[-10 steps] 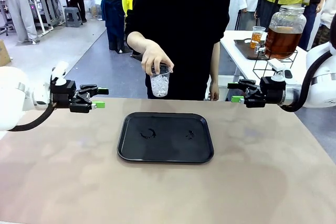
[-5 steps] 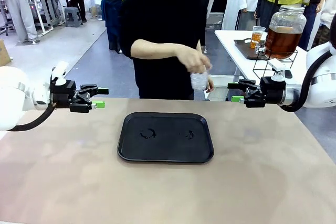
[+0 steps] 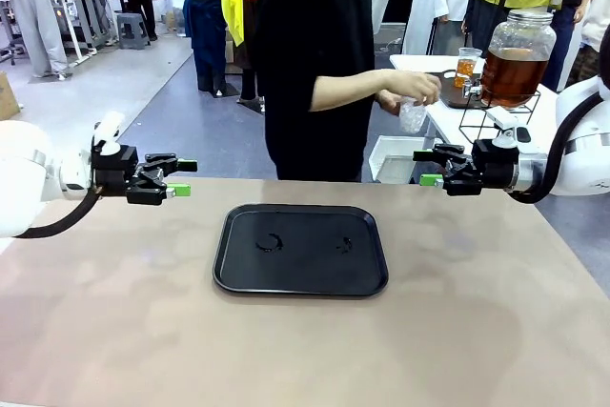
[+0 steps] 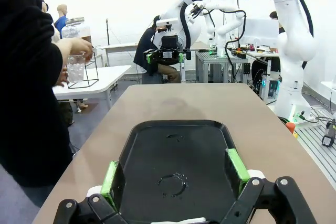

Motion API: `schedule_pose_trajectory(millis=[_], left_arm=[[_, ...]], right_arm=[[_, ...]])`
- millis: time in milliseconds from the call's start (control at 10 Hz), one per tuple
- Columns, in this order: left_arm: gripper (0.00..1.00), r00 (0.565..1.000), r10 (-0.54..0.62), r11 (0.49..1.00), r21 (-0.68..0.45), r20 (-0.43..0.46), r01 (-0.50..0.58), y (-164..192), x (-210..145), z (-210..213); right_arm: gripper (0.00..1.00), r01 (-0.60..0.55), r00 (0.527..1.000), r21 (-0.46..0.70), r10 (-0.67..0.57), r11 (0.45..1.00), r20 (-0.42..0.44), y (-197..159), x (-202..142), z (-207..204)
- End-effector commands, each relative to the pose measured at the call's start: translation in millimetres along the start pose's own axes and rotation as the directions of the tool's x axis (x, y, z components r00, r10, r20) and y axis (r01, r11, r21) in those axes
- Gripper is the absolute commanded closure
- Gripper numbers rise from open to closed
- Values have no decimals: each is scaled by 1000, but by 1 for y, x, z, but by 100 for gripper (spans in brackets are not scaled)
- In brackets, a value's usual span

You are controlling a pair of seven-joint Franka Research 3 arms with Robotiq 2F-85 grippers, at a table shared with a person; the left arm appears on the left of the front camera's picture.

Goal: Pour the drink into the iced cup.
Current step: Open the gripper to release the iced cup you were holding.

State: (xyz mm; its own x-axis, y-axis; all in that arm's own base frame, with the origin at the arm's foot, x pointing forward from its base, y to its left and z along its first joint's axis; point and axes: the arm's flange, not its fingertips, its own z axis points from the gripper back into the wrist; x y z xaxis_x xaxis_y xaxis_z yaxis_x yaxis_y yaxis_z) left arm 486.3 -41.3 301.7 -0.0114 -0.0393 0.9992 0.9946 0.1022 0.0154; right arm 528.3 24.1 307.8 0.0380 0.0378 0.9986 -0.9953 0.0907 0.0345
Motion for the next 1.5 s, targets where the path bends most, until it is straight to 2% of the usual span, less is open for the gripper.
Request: schedule_pose_trajectory(millis=[0,1400], left_arm=[[0,1000,-2,1000,11,11,2,0,2,-1],[0,1000,-2,1000,11,11,2,0,2,-1]], right_arm=[[0,-3,1000,3,3,1000,1,-3,3,-1],[0,-3,1000,3,3,1000,1,-3,3,-1]])
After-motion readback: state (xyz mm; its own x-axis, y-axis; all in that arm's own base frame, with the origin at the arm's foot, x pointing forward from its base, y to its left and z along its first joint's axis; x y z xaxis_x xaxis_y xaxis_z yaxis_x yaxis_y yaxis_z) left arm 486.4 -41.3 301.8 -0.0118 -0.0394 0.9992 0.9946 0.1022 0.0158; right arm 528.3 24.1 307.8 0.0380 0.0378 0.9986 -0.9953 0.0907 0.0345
